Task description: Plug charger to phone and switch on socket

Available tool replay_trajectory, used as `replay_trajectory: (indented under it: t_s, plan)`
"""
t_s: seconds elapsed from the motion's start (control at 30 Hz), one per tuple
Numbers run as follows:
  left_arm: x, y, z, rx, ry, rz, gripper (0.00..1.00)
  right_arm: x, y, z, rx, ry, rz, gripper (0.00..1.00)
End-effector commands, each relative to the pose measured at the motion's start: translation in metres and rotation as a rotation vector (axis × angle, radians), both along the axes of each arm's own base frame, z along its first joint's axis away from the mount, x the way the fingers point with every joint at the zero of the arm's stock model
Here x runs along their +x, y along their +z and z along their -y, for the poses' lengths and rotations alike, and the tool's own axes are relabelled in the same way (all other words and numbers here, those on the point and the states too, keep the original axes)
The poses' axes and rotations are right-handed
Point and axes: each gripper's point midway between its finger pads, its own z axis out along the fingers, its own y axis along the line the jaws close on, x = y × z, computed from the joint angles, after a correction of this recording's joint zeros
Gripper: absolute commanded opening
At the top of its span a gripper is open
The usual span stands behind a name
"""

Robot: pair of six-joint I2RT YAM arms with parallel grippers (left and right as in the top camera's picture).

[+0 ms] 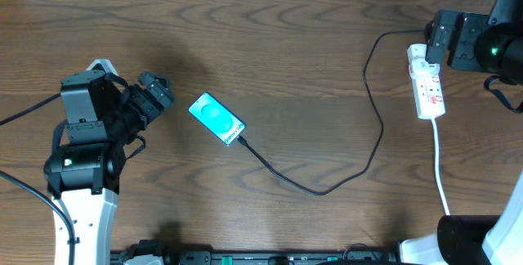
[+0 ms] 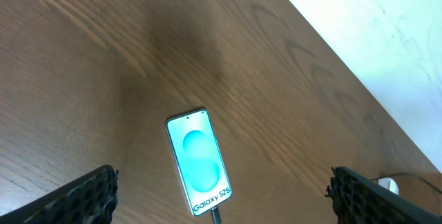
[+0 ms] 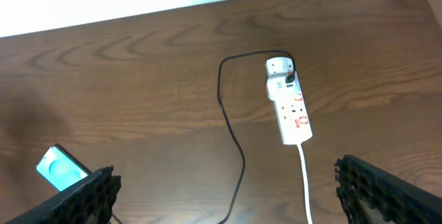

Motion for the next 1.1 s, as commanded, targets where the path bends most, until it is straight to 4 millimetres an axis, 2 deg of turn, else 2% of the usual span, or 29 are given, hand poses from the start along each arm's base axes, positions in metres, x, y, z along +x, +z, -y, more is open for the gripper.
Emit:
replay_trajectory:
  t_s: [0.0, 0.83, 1.07]
  plan:
    - [0.003, 0.009, -0.003, 0.017, 0.003, 0.021, 0.98, 0.001, -0.004, 0.001, -0.002, -0.014, -0.013, 0.99]
    - [0.003, 0.009, -0.003, 0.017, 0.003, 0.021, 0.98, 0.002, -0.004, 0.001, -0.002, -0.014, -0.013, 0.99]
    - [-0.030, -0.024, -0.012, 0.055, 0.047, -0.170, 0.98, 0.002, -0.004, 0.001, -0.002, -0.014, -0.014, 0.99]
